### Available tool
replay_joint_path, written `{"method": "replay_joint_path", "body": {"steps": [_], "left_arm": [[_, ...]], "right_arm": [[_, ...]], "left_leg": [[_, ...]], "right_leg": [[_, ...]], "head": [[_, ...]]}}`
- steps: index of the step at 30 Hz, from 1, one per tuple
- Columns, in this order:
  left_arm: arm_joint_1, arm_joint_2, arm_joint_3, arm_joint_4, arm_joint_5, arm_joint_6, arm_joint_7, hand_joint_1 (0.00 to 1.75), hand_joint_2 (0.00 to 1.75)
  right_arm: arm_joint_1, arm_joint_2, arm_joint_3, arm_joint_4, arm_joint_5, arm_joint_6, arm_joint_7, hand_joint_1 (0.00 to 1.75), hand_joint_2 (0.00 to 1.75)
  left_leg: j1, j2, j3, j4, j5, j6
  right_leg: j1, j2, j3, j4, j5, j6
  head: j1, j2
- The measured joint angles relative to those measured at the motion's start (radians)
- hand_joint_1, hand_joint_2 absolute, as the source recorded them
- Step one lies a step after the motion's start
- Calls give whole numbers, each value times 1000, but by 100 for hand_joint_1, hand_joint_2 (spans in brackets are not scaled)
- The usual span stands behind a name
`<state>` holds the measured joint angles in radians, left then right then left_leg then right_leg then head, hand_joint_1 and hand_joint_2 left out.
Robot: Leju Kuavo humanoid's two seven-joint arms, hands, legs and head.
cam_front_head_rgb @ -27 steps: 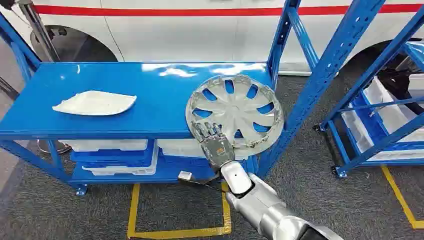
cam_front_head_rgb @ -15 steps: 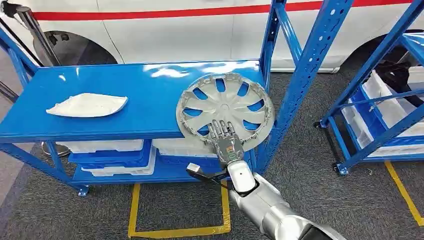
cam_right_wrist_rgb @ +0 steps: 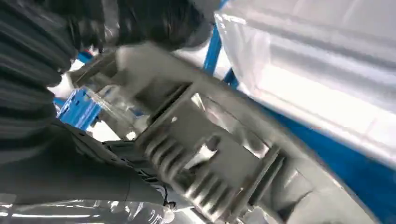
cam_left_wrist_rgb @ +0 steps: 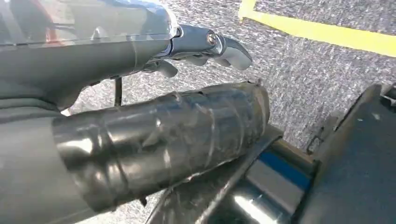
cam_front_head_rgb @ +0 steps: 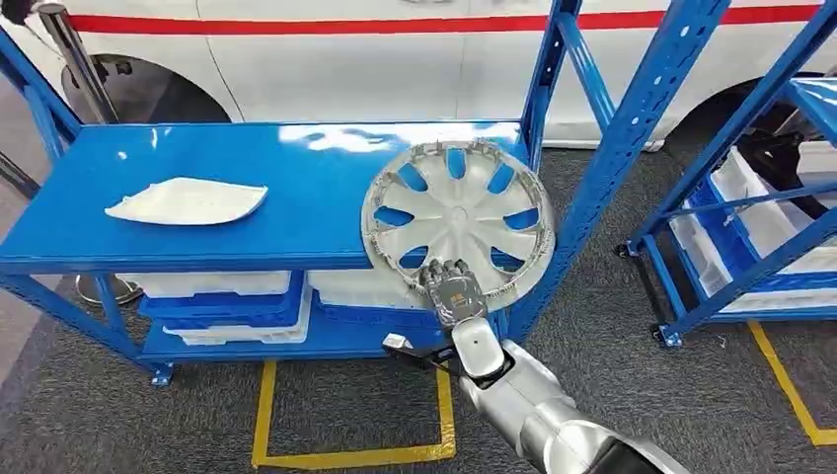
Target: Take the parts from the cabinet and place them on the table.
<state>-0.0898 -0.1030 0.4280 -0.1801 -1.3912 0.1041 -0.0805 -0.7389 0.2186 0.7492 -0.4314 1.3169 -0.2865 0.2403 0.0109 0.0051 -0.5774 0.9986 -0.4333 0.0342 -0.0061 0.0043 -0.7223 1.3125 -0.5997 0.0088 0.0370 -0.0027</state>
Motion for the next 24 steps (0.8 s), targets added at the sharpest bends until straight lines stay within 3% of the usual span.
{"method": "replay_joint_path", "body": {"steps": [1,2,3,5,6,10,11,12,15,16,17,18,20,21,22,24], "left_arm": [[2,0,1,0,0,0,-1,0,0],[3,0,1,0,0,0,-3,0,0],[3,0,2,0,0,0,-5,0,0],[3,-1,3,0,0,0,-6,0,0],[2,-2,4,0,0,-1,-7,0,0],[0,-3,5,0,0,-2,-10,0,0],[0,-3,5,0,0,-2,-11,0,0],[1,-3,5,0,0,-2,-13,0,0],[1,-3,6,0,-2,-2,-16,0,0],[1,-3,6,0,-3,-2,-16,0,0],[0,-3,6,0,-3,-2,-17,0,0],[0,-3,6,0,-5,-3,-18,0,0],[1,-3,6,0,-8,-3,-20,0,0],[1,-3,6,0,-10,-3,-21,0,0],[1,-3,6,0,-13,-4,-22,0,0],[-1,-3,6,0,-14,-5,-24,0,0]], "right_arm": [[1,0,-3,0,0,-5,-2,175,175],[1,0,-6,0,1,-15,-8,175,175],[-2,0,-10,0,2,-22,-12,175,175],[-7,2,-21,0,4,-36,-20,175,175],[-10,3,-25,-1,5,-44,-24,175,175],[-10,9,-38,-3,9,-67,-39,175,175],[-10,12,-40,-3,9,-72,-43,175,175],[-9,14,-43,-3,9,-79,-45,175,175],[-1,15,-52,-3,9,-114,-59,175,175],[4,15,-56,-4,6,-128,-66,175,175],[7,16,-61,-4,3,-141,-74,175,175],[7,16,-66,-8,1,-160,-83,175,175],[7,15,-76,-21,-7,-185,-98,175,175],[6,15,-80,-26,-10,-191,-101,175,175],[5,15,-84,-27,-11,-193,-103,175,175],[9,15,-93,-35,-14,-199,-111,175,175]], "left_leg": [[0,0,0,1,1,0],[0,0,0,1,1,-1],[0,0,0,4,1,-2],[1,-1,0,11,-1,-7],[-5,-1,-4,16,-4,-17],[0,-1,-4,10,4,-42],[2,-1,-10,22,-7,-46],[2,-2,-24,53,-35,-49],[3,-2,-127,282,-150,-57],[3,-2,-145,324,-155,-57],[3,-1,-138,313,-137,-56],[3,-1,-112,262,-102,-53],[2,-2,-23,84,-12,-44],[1,-2,2,32,-15,-39],[-5,-3,8,12,-15,-36],[-8,-4,-1,17,-17,-32]], "right_leg": [[-1,0,-11,29,0,1],[-4,-1,2,8,23,2],[-7,-1,39,-56,62,2],[-10,-3,138,-238,136,-2],[-4,-2,149,-268,118,-4],[1,1,144,-277,134,-27],[-5,-3,147,-284,140,-35],[-5,-4,144,-284,142,-40],[0,-9,135,-283,145,-44],[2,-10,134,-283,145,-44],[3,-11,134,-283,145,-44],[3,-10,135,-282,144,-44],[3,-6,137,-280,143,-43],[4,-5,134,-279,143,-41],[9,-4,127,-274,144,-37],[6,-5,121,-277,149,-28]], "head": [[0,0],[0,0],[0,0],[0,0],[0,0],[0,0],[0,0],[-1,0],[-2,0],[-2,0],[-2,0],[-2,0],[-2,0],[-1,0],[-1,0],[-1,0]]}}
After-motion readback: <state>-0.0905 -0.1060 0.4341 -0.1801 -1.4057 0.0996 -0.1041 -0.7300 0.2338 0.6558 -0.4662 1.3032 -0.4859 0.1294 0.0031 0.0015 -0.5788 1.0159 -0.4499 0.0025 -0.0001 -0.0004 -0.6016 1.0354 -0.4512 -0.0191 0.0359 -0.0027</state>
